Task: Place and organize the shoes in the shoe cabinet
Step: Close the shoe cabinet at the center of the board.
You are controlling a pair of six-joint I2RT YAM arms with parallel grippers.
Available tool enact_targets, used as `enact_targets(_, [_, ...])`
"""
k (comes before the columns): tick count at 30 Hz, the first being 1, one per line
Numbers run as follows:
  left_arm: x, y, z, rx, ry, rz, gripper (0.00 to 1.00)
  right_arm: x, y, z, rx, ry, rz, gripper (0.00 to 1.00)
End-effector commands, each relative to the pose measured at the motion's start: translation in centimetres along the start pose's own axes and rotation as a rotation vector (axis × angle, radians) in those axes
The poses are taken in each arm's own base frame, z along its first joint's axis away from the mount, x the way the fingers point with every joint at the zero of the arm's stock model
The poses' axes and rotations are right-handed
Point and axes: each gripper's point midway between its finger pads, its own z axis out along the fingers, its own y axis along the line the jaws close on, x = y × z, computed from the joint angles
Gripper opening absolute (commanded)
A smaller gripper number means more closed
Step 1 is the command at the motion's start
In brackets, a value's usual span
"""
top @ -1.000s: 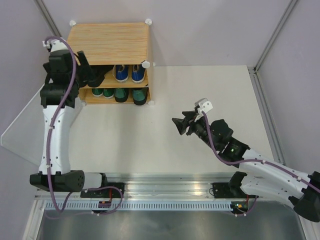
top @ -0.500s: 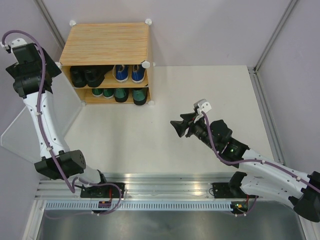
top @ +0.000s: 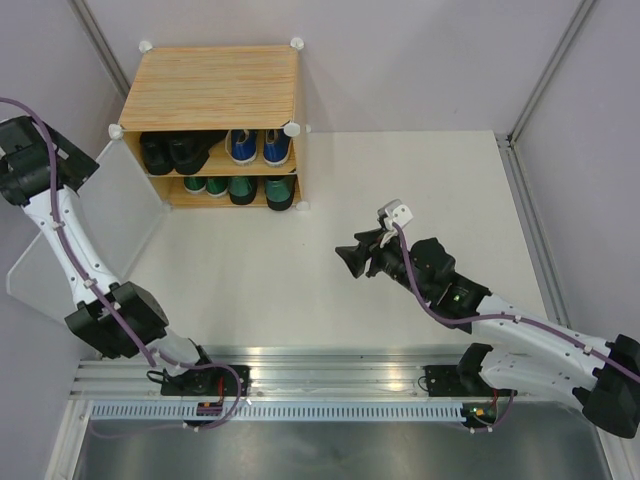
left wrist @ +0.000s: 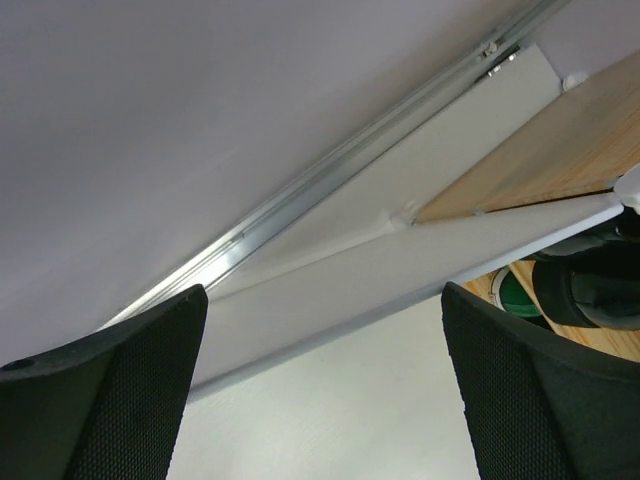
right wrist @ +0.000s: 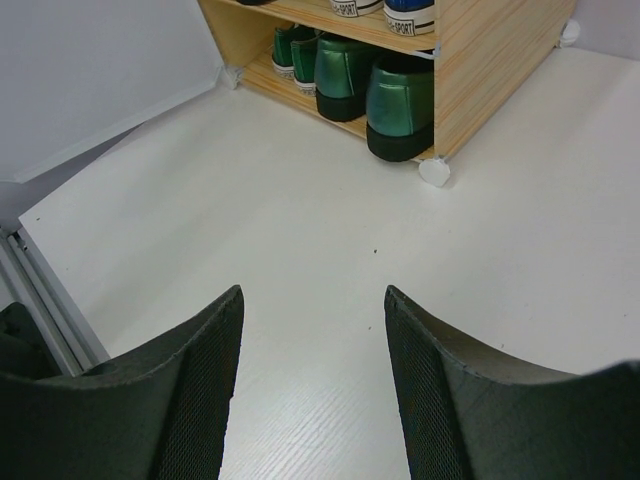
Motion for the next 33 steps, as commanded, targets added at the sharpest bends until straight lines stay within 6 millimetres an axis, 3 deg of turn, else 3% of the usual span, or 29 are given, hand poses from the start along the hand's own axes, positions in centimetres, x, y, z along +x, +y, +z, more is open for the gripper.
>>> enact_targets(1, [0.7,-0.5,-0.1,0.079,0.03,-0.093,0.99,-0.5,0.6,0.2,-0.03,-0.022,0.016,0.63])
enact_targets(5, [2.8,-0.6,-0.2,0.123,0.083,-0.115,0.99,-0.7,0.7,0.1,-0.032,-0.026,0.015,0.63])
enact_targets(10, [3.7,-1.2,-2.6,0.187,0.072,-0.126,0.99,-0.9,0.6,-0.1,-0.031,-0.033,0.014,0.63])
enact_targets(11, [4.7,-1.5,-2.8,0.209,0.095,-0.129,0.99,-0.9,0.7,-0.1,-0.033,-0.032,0.013,0.63])
enact_targets(13, [5.1,-2.0,-4.7,0.253,0.08,-0.126,0.99,-1.0,0.6,-0.2,-0.032,-0.034,0.011,0.63])
enact_targets(18, [9.6,-6.3,-8.6,0.549,0.12,-0.001,0.99,-1.4,0.3,-0.4,-0.014,-0.045,0.0,0.63])
enact_targets(22, [12.0,-8.3,-11.9,0.687,0.135,0.101,0.99,-1.4,0.1,-0.4,-0.003,-0.044,-0.003,0.63])
enact_targets(25, [12.3,-8.9,-15.2,0.746,0.098,0.161,0.99,-1.0,-0.2,-0.2,0.009,-0.033,-0.01,0.64])
enact_targets(29, [10.8,-9.4,-20.7,0.849,-0.021,0.2,1.0,-0.7,-0.5,0.1,0.029,-0.022,-0.014,0.67])
enact_targets(33, [8.7,-8.5,-22.7,0.807,-0.157,0.144,0.99,-0.3,-0.8,0.4,0.044,-0.011,-0.018,0.67])
